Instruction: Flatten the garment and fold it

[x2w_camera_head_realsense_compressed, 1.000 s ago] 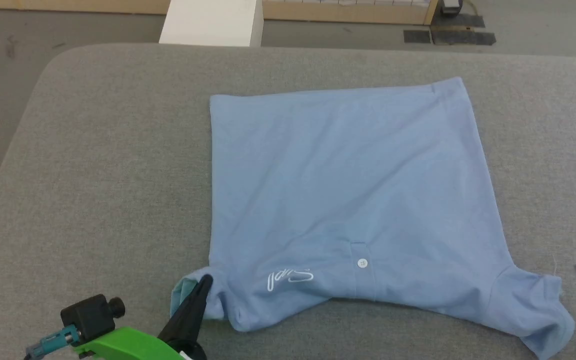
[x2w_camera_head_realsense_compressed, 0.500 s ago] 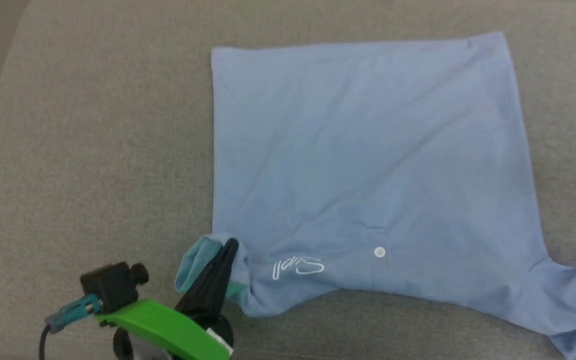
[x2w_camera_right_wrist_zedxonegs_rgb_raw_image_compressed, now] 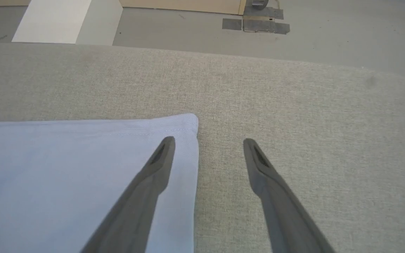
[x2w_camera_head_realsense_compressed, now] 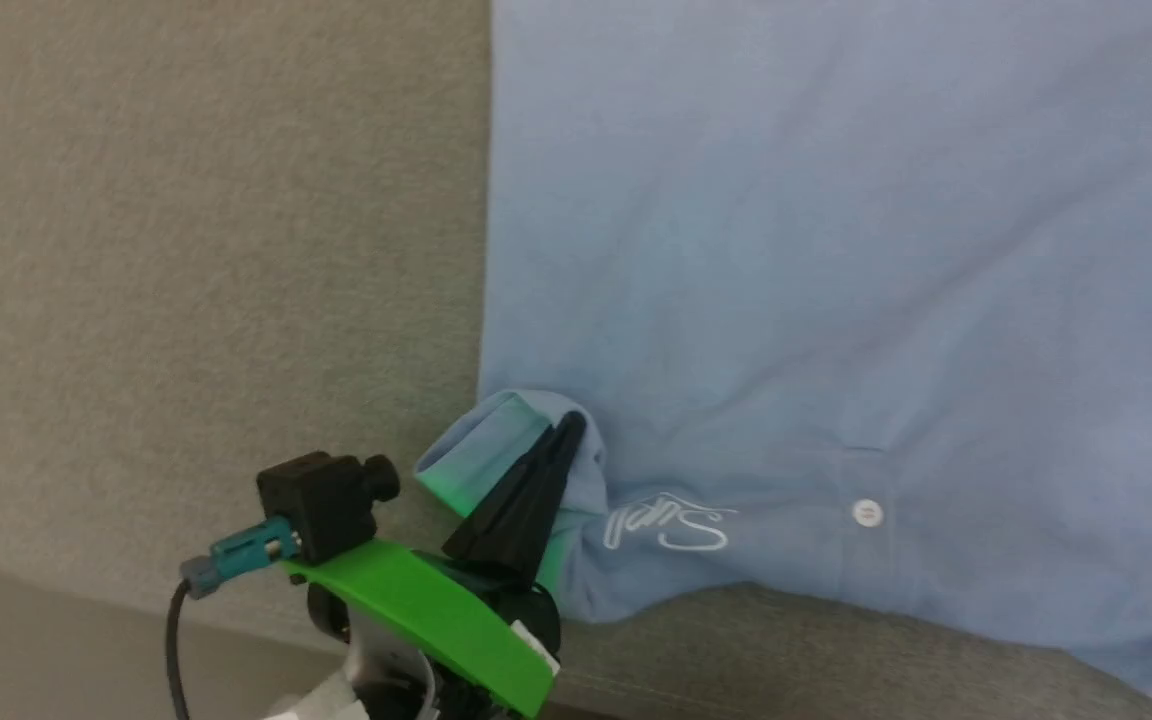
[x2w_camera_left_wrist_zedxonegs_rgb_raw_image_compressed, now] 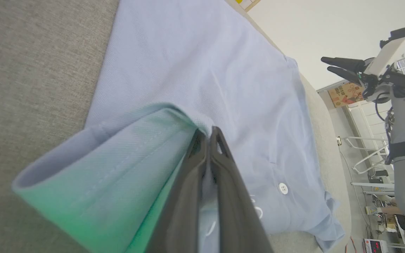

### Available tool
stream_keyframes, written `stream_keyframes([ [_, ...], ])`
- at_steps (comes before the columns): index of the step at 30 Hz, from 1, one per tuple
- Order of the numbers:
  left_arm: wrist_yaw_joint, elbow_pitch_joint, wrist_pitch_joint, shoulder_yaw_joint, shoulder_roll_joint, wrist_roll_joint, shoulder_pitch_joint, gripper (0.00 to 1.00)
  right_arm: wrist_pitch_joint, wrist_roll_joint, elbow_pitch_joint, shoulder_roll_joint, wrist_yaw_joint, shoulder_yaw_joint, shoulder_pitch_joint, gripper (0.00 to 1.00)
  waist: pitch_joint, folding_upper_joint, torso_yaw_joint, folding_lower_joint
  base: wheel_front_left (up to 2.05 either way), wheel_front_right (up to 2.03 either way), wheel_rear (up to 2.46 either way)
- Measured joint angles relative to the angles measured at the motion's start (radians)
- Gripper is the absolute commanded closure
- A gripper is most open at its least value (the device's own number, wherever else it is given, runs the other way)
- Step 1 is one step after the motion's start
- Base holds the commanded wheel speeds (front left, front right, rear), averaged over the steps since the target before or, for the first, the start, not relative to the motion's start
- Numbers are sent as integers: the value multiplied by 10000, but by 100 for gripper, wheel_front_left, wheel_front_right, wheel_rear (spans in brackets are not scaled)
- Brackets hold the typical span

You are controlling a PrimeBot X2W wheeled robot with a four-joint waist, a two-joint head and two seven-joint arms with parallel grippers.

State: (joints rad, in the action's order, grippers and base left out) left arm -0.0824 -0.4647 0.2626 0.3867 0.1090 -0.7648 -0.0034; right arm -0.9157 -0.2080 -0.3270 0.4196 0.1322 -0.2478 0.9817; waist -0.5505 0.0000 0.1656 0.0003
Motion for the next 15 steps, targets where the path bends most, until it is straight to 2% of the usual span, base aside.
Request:
stream_keyframes([
  [10, 130, 295, -100, 293, -127, -2, -235, 100, -374, 721, -604, 125, 0, -614, 14, 0, -679, 0, 1122, -1, 0, 0, 0],
  [11, 157, 311, -102, 291, -132, -2, -236, 100, -443, 742, -623, 82, 0, -744, 14, 51, -722, 0, 1202, -1, 0, 0, 0],
  [12, 159, 309, -102, 286, -132, -2, -236, 100, -451, 754, -600, 52, -2, -826, 20, 95, -760, 0, 1249, -2, 0, 0, 0],
  [13, 159, 307, -107, 267, -132, -2, -236, 100, -454, 779, -545, 50, -2, -871, 29, 100, -815, -1, 1288, -2, 0, 0, 0],
  [15, 157, 316, -163, 207, -132, -2, -237, 100, -462, 792, -422, 23, -2, -867, 37, 100, -891, 0, 1293, -2, 0, 0, 0],
])
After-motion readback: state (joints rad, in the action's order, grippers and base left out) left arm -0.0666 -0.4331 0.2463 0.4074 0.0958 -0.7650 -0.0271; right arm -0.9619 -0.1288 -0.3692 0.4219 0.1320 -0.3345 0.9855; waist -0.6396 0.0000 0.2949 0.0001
